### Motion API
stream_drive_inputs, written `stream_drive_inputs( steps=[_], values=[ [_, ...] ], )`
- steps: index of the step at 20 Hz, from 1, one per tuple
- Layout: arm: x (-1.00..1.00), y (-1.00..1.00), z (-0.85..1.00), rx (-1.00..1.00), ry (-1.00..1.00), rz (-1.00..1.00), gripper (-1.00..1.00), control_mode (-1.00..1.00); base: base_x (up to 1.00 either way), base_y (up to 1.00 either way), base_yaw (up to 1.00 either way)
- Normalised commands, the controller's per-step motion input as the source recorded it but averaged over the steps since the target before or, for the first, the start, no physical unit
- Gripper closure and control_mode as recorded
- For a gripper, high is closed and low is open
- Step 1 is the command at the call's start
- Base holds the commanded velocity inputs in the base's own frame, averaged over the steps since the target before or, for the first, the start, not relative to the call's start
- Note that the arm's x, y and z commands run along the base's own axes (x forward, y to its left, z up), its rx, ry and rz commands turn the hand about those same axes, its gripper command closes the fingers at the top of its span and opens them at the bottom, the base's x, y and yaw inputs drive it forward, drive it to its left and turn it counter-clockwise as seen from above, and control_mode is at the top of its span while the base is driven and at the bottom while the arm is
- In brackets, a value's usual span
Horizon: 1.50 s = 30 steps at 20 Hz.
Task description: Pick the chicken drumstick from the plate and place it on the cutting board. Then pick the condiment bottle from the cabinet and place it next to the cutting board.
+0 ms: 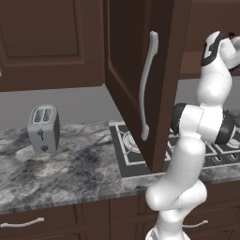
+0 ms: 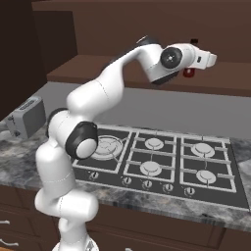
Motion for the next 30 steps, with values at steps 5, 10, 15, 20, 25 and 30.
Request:
stream_drive_inputs(
  steps=[5, 10, 15, 20, 25, 30],
  values=[
    [0.03, -0.05, 0.0, 0.02, 0.0, 0.01, -1.0, -1.0, 0.0, 0.0, 0.0],
    [-0.11, -0.04, 0.0, 0.0, 0.0, 0.01, 1.0, -1.0, 0.0, 0.0, 0.0],
    [-0.21, 0.0, 0.0, 0.0, -0.03, 0.01, 1.0, -1.0, 0.0, 0.0, 0.0],
    [-0.3, 0.08, 0.0, 0.0, -0.07, 0.01, 1.0, -1.0, 0.0, 0.0, 0.0],
    [-0.36, 0.16, 0.0, 0.0, -0.01, 0.0, 1.0, -1.0, 0.0, 0.0, 0.0],
    [-0.52, 0.07, 0.09, -0.05, 0.0, 0.0, 1.0, -1.0, 0.0, 0.0, 0.0]
  ],
)
